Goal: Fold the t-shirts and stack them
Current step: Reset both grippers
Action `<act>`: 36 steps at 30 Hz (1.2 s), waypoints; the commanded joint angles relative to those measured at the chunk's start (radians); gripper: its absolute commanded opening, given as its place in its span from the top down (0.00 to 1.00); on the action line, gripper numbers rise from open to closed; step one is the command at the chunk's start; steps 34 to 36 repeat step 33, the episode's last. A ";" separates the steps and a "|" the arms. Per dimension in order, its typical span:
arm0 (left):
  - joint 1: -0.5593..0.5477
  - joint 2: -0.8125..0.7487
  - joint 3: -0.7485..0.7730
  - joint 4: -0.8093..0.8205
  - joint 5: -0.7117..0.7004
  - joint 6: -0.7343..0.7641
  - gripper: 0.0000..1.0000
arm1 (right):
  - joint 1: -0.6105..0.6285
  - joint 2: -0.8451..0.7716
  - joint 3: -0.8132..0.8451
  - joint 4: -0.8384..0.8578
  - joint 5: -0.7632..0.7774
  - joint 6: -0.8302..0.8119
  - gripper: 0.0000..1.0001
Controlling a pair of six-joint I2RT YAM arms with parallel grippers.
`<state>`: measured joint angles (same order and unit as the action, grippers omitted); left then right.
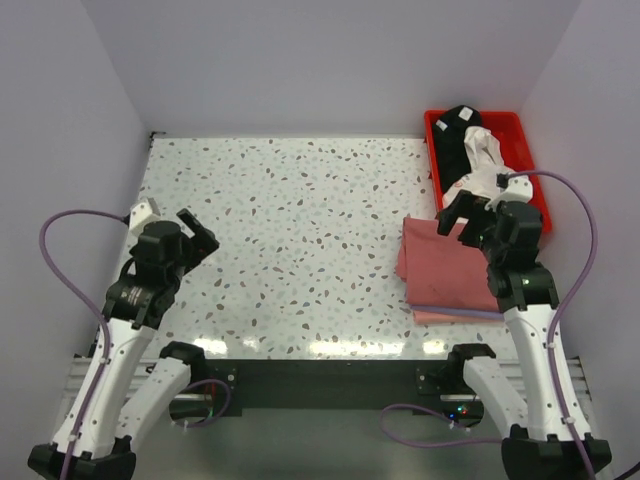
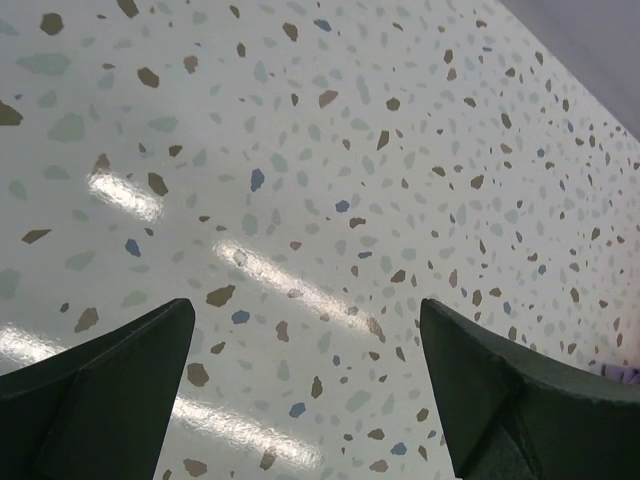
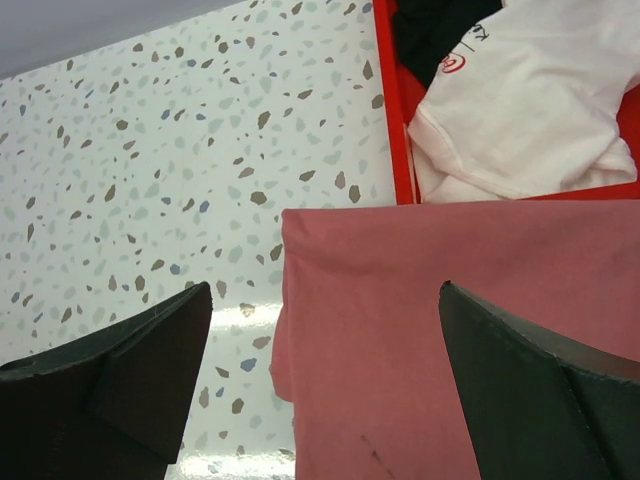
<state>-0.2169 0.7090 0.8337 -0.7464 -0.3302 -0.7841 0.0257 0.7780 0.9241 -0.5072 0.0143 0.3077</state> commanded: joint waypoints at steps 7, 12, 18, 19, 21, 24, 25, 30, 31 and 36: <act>0.005 -0.106 0.071 -0.165 -0.222 -0.050 0.00 | -0.001 -0.032 -0.123 0.131 -0.043 0.021 0.01; 0.005 -0.103 0.099 -0.202 -0.263 -0.061 0.00 | -0.001 -0.049 -0.146 0.150 -0.045 0.018 0.01; 0.005 -0.137 0.088 -0.188 -0.300 -0.069 0.00 | -0.001 -0.088 -0.172 0.162 -0.020 0.019 0.01; 0.005 -0.137 0.090 -0.188 -0.303 -0.075 0.00 | -0.001 -0.092 -0.177 0.170 -0.020 0.021 0.01; 0.005 -0.137 0.088 -0.185 -0.300 -0.075 0.00 | -0.001 -0.102 -0.176 0.161 -0.022 0.016 0.01; 0.005 -0.140 0.082 -0.192 -0.300 -0.076 0.00 | -0.001 -0.111 -0.179 0.165 -0.022 0.019 0.01; 0.005 -0.141 0.082 -0.195 -0.297 -0.081 0.00 | -0.001 -0.112 -0.180 0.168 -0.022 0.019 0.01; 0.005 -0.161 0.068 -0.208 -0.308 -0.076 0.00 | -0.001 -0.131 -0.195 0.185 -0.031 0.016 0.01; 0.005 -0.166 0.070 -0.208 -0.311 -0.084 0.00 | -0.001 -0.131 -0.197 0.185 -0.031 0.019 0.01; 0.005 -0.174 0.076 -0.199 -0.303 -0.076 0.00 | -0.001 -0.138 -0.185 0.174 -0.024 0.018 0.01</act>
